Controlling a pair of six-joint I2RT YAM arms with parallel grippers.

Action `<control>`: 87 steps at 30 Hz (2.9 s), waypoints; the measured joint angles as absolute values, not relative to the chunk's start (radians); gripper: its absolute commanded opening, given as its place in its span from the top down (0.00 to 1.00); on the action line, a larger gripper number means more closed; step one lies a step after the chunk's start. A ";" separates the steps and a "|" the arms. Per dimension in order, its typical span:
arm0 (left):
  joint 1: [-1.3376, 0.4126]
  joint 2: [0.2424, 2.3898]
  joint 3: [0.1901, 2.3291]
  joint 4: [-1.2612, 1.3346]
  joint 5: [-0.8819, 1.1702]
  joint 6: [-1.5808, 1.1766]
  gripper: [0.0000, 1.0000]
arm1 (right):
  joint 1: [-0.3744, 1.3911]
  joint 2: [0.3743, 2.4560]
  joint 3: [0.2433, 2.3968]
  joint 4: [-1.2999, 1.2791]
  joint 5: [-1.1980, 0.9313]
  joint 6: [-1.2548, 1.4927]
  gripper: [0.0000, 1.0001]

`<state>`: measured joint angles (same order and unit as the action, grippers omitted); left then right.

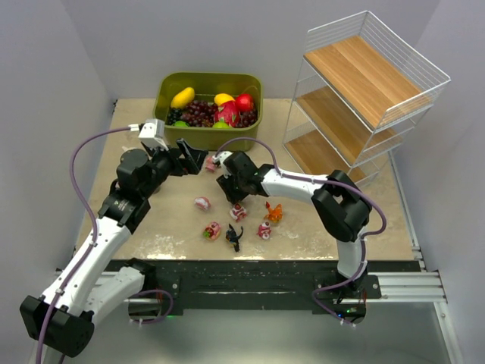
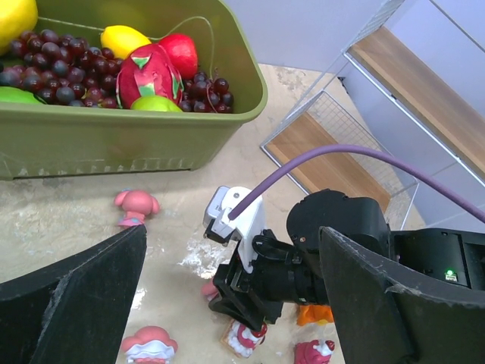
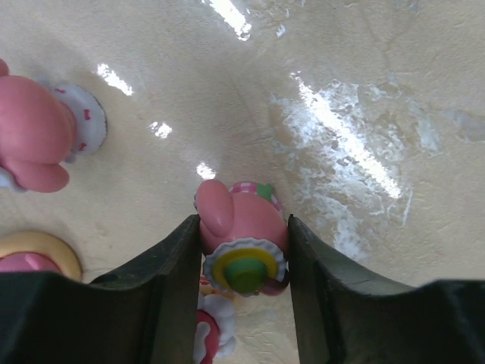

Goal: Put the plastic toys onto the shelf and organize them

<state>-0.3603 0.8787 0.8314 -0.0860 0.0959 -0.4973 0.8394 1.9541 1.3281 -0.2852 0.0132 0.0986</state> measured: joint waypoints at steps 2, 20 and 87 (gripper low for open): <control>-0.360 0.879 0.831 -0.088 0.096 -0.497 0.00 | 0.842 1.954 1.328 -0.286 0.038 0.112 0.84; -0.360 0.928 0.811 -0.091 0.144 -0.506 0.00 | 0.790 1.870 1.362 -0.511 0.273 0.343 0.88; -0.606 1.498 0.765 0.348 0.337 -0.345 0.00 | 0.708 1.126 1.410 -0.634 0.139 0.297 0.01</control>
